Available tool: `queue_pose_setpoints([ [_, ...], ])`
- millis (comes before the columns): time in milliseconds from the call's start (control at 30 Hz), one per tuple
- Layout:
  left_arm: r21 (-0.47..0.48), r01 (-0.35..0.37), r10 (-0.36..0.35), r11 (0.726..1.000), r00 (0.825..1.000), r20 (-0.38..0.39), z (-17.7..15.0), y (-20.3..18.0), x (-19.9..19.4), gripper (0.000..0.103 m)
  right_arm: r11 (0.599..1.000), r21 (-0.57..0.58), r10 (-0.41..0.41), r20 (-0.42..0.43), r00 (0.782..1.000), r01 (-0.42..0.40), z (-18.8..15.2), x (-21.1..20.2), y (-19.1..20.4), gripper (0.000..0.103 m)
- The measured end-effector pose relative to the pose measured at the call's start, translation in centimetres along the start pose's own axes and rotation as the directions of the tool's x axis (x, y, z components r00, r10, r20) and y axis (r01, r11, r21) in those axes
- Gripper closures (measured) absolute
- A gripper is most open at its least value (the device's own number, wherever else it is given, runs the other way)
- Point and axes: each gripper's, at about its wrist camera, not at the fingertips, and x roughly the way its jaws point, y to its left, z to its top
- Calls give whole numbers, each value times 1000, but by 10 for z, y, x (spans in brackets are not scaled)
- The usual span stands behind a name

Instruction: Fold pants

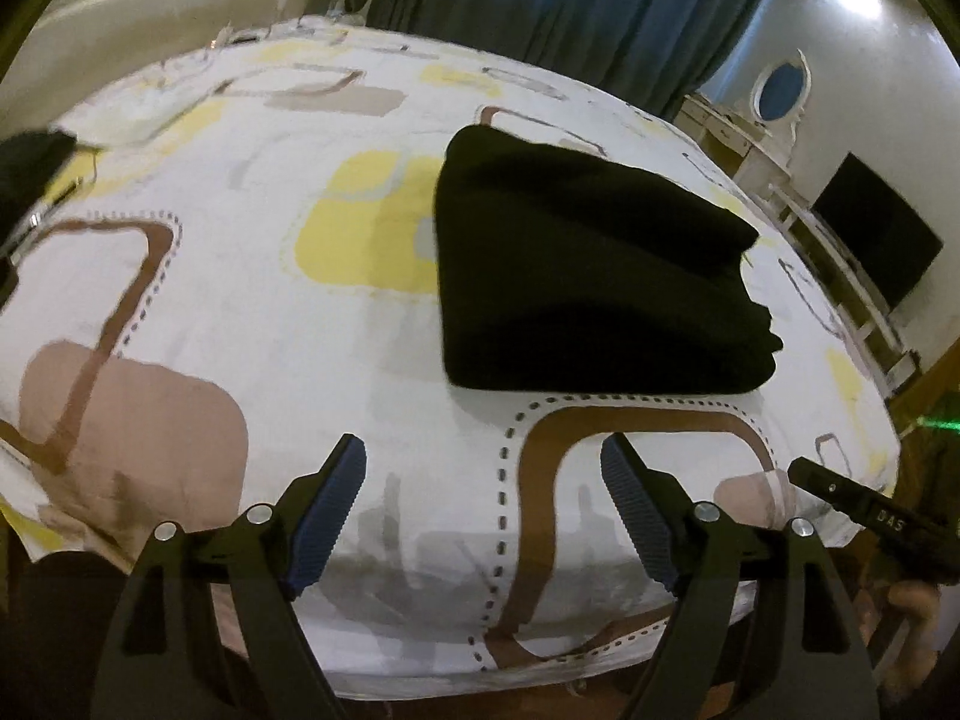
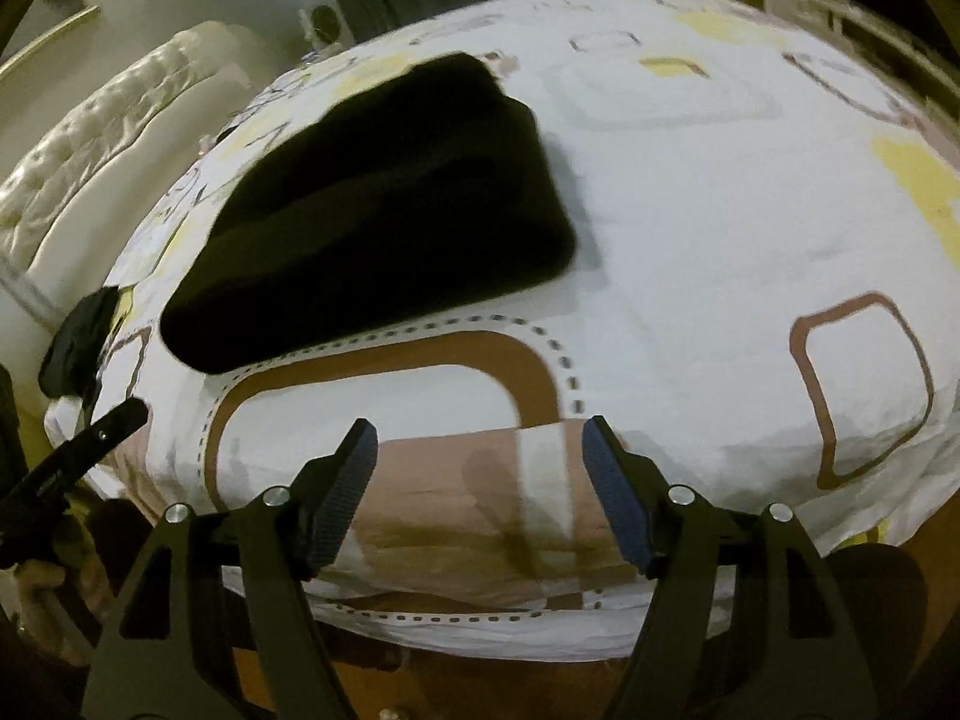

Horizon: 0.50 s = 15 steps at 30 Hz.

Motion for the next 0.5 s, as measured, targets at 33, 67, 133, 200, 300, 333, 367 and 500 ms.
queue_pose_setpoints([
  [33,13,-12,12,1000,1000,8,-1,-5,-2,22,1000,-10,-1,5,1000,1,-1,-2,5,32],
  [67,26,-24,24,999,1000,16,-1,-10,-4,20,1000,-18,0,11,1000,0,0,-5,10,32],
  [133,41,-36,35,999,999,30,-2,-17,-7,19,999,-42,-11,30,999,12,-1,-9,19,31],
  [200,44,-42,40,998,998,39,-3,-24,-8,19,997,-72,-25,51,998,29,-1,-14,28,31],
  [300,52,-53,51,997,998,36,-3,-32,-8,19,995,-93,-31,75,997,38,0,-21,36,31],
  [333,56,-64,62,996,997,36,-3,-35,-8,19,995,-96,-33,79,996,41,1,-22,37,31],
  [367,64,-91,89,994,995,39,-2,-38,-7,19,994,-99,-39,84,996,47,1,-22,38,31],
  [500,92,-183,179,979,983,49,-4,-49,-6,19,994,-99,-44,91,995,53,0,-25,39,30],
])
